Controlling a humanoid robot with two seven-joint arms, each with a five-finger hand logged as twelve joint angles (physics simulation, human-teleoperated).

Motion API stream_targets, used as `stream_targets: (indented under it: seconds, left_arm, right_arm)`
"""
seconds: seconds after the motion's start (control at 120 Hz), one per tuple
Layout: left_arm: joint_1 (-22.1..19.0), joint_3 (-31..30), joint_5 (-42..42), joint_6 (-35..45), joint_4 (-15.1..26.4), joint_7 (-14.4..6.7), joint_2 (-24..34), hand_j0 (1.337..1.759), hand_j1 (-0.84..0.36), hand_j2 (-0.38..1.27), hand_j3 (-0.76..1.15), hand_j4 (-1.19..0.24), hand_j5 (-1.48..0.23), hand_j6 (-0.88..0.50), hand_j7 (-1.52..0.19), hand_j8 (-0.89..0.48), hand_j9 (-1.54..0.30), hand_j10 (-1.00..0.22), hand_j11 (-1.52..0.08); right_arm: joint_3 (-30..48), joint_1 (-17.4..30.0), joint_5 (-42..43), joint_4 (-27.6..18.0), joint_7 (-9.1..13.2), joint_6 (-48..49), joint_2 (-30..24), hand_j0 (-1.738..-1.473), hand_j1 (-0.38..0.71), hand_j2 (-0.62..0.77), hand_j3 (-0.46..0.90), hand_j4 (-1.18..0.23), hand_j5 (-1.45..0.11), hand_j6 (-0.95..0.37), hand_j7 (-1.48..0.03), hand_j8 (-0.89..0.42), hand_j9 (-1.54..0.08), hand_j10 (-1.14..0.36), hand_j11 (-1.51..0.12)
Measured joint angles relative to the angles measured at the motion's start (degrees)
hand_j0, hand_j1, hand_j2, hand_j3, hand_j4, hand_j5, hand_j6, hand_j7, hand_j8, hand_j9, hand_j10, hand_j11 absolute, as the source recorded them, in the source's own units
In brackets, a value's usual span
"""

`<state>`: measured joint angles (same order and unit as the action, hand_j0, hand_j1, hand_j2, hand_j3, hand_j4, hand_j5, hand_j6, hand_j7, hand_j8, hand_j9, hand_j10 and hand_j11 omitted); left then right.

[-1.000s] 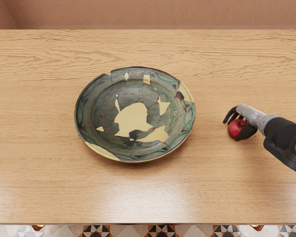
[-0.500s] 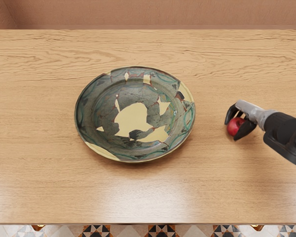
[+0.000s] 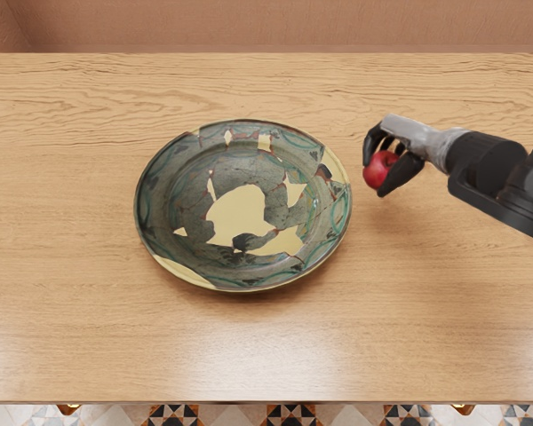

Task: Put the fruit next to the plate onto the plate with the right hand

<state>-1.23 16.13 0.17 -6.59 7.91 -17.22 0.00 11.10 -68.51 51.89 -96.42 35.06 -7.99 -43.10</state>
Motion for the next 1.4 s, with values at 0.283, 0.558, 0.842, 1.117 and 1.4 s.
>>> stream_targets:
  seconds: [0.283,0.558,0.842,1.117,1.4]
  left_arm:
    - [0.0,0.0,0.0,0.0,0.0,0.0,0.0,1.658,0.34,0.0,0.0,-0.01,-0.01,-0.01,-0.01,-0.01,-0.01,-0.01,-0.01]
    - [0.0,0.0,0.0,0.0,0.0,0.0,0.0,1.658,0.34,0.0,0.0,-0.01,-0.01,-0.01,-0.01,-0.01,-0.01,-0.01,-0.01]
    - [0.0,0.0,0.0,0.0,0.0,0.0,0.0,1.658,0.34,0.0,0.0,-0.01,-0.01,-0.01,-0.01,-0.01,-0.01,-0.01,-0.01]
    - [0.0,0.0,0.0,0.0,0.0,0.0,0.0,1.658,0.34,0.0,0.0,-0.01,-0.01,-0.01,-0.01,-0.01,-0.01,-0.01,-0.01]
    - [0.0,0.0,0.0,0.0,0.0,0.0,0.0,1.658,0.34,0.0,0.0,-0.01,-0.01,-0.01,-0.01,-0.01,-0.01,-0.01,-0.01]
  right_arm:
    - [-0.1,-6.9,-2.7,0.3,0.0,0.4,10.4,-1.649,0.24,0.24,0.0,-0.8,-1.3,-0.37,-1.13,-0.18,-1.22,-0.4,-1.24]
    - [-2.4,-7.6,-3.1,6.9,-0.1,0.4,22.4,-1.658,0.32,0.49,0.0,-0.79,-1.32,-0.36,-1.13,-0.21,-1.26,-0.38,-1.27]
    - [-0.5,-5.7,-2.5,8.6,-0.1,-0.4,24.9,-1.658,0.07,0.22,0.0,-0.44,-0.68,-0.3,-0.61,-0.24,-0.67,-0.31,-0.67]
    - [10.9,1.6,-10.9,8.9,-0.1,0.0,19.6,-1.658,-0.24,0.06,0.0,-0.12,-0.18,-0.08,-0.16,-0.06,-0.17,-0.08,-0.18]
    - [28.0,13.9,-11.8,8.8,-0.1,0.0,12.6,-1.658,-0.32,0.02,0.0,-0.03,-0.04,-0.02,-0.04,-0.02,-0.04,-0.02,-0.04]
